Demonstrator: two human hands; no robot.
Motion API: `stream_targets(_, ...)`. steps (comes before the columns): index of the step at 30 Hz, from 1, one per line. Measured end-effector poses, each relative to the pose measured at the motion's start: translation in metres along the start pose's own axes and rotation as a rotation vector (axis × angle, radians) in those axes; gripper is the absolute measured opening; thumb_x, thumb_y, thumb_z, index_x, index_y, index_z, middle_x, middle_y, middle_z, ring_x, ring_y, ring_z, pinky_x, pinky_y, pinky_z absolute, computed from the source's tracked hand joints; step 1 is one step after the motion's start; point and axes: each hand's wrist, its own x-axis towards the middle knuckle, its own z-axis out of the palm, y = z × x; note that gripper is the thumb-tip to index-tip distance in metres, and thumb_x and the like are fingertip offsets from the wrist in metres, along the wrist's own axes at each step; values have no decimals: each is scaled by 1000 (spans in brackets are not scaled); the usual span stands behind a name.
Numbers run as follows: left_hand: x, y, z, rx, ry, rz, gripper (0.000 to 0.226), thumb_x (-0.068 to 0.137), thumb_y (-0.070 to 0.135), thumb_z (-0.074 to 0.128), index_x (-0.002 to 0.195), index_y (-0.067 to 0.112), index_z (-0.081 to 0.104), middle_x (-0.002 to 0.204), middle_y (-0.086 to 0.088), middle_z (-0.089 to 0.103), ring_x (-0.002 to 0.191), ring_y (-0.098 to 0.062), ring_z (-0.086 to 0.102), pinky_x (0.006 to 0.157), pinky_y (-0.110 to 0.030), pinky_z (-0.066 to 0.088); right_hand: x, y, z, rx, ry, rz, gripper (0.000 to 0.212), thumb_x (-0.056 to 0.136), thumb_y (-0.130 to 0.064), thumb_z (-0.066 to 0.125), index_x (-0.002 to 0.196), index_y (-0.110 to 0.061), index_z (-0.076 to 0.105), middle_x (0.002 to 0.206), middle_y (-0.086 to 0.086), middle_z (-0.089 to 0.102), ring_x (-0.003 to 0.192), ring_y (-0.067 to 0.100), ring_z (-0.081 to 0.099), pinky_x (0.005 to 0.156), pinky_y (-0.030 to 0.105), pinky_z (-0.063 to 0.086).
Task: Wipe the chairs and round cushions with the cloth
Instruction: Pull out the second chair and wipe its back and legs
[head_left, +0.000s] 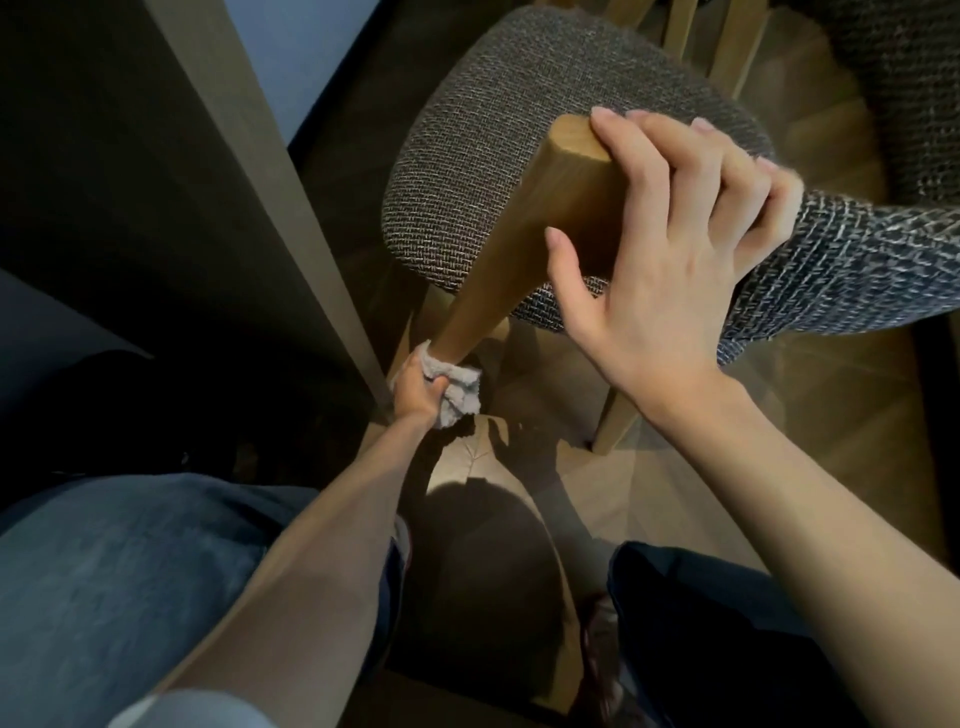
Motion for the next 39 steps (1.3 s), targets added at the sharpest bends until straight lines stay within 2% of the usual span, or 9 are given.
stream_targets(4,2,-2,1,16,-51,-77,53,97,10,51,147,13,32,143,-10,46,135,-25,41,112,-34,28,1,3,1,13,-3,-19,58,86,-45,56,137,-17,50,134,6,53,123,20,28,104,54,30)
stream_targets(9,-18,11,4,-62,119,-8,44,93,11,58,136,8,48,132,-10,56,128,-24,48,111,-35,33,0,3,-1,11,-27,-30,60,82,-38,55,139,-19,47,135,5,50,126,21,28,107,51,28)
stream_targets(16,-73,66,-4,-305,323,132,54,86,9,67,137,10,51,136,-8,55,129,-21,48,111,-41,37,1,0,-31,10,-204,-27,68,81,-35,52,146,-22,38,146,-1,42,135,21,28,112,42,16)
stream_targets(21,-119,119,-20,-414,478,258,48,82,15,73,127,9,60,126,-9,55,116,-20,55,103,-38,44,3,11,-69,290,-358,26,58,85,-24,49,143,-20,44,151,-2,39,142,18,29,119,32,9)
stream_targets(27,-149,165,-37,-628,435,462,55,76,17,80,126,13,56,119,2,39,110,-15,55,93,-35,53,-27,22,-101,381,-228,252,42,82,0,53,121,-13,62,139,5,49,130,17,39,106,4,15)
stream_targets(30,-163,183,-38,-683,468,568,55,70,20,84,114,17,51,119,1,43,104,-14,58,87,-36,56,-31,28,-105,374,-189,299,38,80,0,52,113,-13,64,129,4,53,122,16,42,101,7,23)
stream_targets(34,-174,194,-22,-544,531,761,49,67,23,85,97,12,47,107,-4,50,97,-19,55,78,-43,54,-33,43,-111,425,-93,449,33,78,2,51,104,-14,65,111,-3,52,112,17,50,92,26,44)
stream_targets(37,-180,189,3,-384,454,853,38,72,14,81,98,7,55,106,-1,48,99,-14,52,74,-42,55,-31,52,-118,463,-11,597,32,79,4,51,99,-18,63,101,-8,51,102,16,54,77,6,38)
stream_targets(39,-181,184,20,-369,450,812,34,73,11,80,99,6,58,105,-1,47,96,-15,54,78,-34,53,-33,58,-121,474,14,645,30,81,4,51,98,-18,63,97,-13,49,99,15,55,75,3,36)
